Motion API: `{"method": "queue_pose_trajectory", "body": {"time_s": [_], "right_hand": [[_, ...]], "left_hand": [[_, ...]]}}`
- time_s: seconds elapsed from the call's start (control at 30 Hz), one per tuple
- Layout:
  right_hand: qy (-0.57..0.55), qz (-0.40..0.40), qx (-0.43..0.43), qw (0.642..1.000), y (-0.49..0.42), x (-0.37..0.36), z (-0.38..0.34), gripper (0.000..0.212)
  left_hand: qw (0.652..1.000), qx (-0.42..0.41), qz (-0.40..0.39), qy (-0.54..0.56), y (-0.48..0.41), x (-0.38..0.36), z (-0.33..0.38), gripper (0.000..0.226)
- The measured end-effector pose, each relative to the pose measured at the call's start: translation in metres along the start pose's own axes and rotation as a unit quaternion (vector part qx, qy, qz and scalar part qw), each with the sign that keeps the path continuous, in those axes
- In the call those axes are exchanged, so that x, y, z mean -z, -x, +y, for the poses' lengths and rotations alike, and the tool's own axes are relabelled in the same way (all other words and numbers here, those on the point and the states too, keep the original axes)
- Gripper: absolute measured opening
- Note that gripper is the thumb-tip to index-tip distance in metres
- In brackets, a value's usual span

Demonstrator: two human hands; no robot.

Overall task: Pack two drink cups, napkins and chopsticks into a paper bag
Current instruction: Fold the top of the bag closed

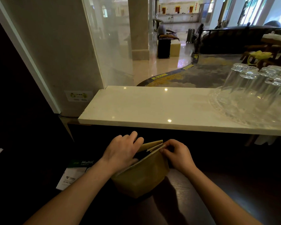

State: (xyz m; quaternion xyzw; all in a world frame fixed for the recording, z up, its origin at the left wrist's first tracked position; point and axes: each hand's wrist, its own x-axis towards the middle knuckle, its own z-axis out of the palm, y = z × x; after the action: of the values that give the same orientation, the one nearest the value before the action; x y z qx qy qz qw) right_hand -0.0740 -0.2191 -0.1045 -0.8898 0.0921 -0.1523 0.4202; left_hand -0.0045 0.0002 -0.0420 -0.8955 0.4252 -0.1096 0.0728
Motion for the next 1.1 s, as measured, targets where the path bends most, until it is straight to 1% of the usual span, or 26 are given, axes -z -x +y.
{"method": "queue_pose_trajectory", "body": {"time_s": [0.03,0.07,0.13,0.23,0.3,0.37,0.43,0.5,0.63,0.7,0.73,0.8,0.87,0.93,1.0,1.03,1.07,1.1], "right_hand": [[0.001,0.002,0.001,1.0,0.0,0.0,0.0,0.006],[0.002,0.004,0.002,1.0,-0.001,0.0,-0.001,0.006],[0.003,0.006,0.002,1.0,-0.001,0.0,-0.001,0.007],[0.005,0.008,-0.002,1.0,-0.003,0.0,-0.001,0.009],[0.004,0.012,-0.006,1.0,-0.004,0.0,-0.001,0.013],[0.003,0.014,-0.005,1.0,-0.005,0.0,-0.001,0.017],[0.0,0.01,0.001,1.0,-0.005,-0.001,-0.001,0.021],[0.004,0.0,0.008,1.0,-0.005,-0.002,-0.001,0.022],[0.032,-0.008,0.024,0.999,-0.007,-0.005,-0.001,0.013],[0.04,-0.006,0.023,0.999,-0.008,-0.006,-0.002,0.012],[0.043,-0.005,0.021,0.999,-0.008,-0.006,-0.003,0.011],[0.042,-0.003,0.017,0.999,-0.009,-0.006,-0.004,0.008],[0.038,0.001,0.01,0.999,-0.01,-0.004,-0.003,0.007],[0.035,0.002,0.003,0.999,-0.009,-0.002,-0.002,0.007],[0.032,-0.001,-0.001,0.999,-0.009,-0.002,0.0,0.006],[0.03,-0.003,-0.003,1.0,-0.008,-0.002,0.0,0.006],[0.029,-0.007,-0.004,1.0,-0.009,-0.001,0.0,0.007],[0.031,-0.016,-0.002,0.999,-0.009,0.001,-0.002,0.007]], "left_hand": [[1.0,0.001,0.001,-0.008,-0.002,0.0,0.001,0.049],[1.0,0.002,0.011,-0.013,-0.003,0.001,0.002,0.045],[0.999,-0.001,0.038,-0.006,-0.004,0.001,0.001,0.035],[0.997,-0.03,0.068,0.004,-0.002,-0.001,-0.003,0.022],[0.995,-0.026,0.089,0.032,-0.001,-0.002,-0.007,0.013],[0.99,0.01,0.104,0.099,0.0,-0.002,-0.011,0.008],[0.982,0.046,0.093,0.16,-0.001,0.001,-0.015,0.016],[0.974,0.075,0.082,0.197,0.0,0.005,-0.017,0.021],[0.936,0.171,0.108,0.287,0.002,0.012,-0.015,0.02],[0.924,0.198,0.108,0.309,0.004,0.012,-0.014,0.02],[0.921,0.206,0.1,0.314,0.006,0.011,-0.014,0.023],[0.909,0.225,0.083,0.34,0.016,0.008,-0.014,0.036],[0.885,0.249,0.096,0.381,0.033,0.005,-0.015,0.052],[0.843,0.281,0.127,0.442,0.059,-0.003,-0.012,0.072],[0.779,0.325,0.134,0.519,0.085,-0.015,-0.002,0.096],[0.753,0.344,0.127,0.547,0.096,-0.022,0.006,0.105],[0.735,0.355,0.116,0.566,0.103,-0.027,0.014,0.112],[0.728,0.36,0.103,0.575,0.106,-0.031,0.021,0.116]]}}
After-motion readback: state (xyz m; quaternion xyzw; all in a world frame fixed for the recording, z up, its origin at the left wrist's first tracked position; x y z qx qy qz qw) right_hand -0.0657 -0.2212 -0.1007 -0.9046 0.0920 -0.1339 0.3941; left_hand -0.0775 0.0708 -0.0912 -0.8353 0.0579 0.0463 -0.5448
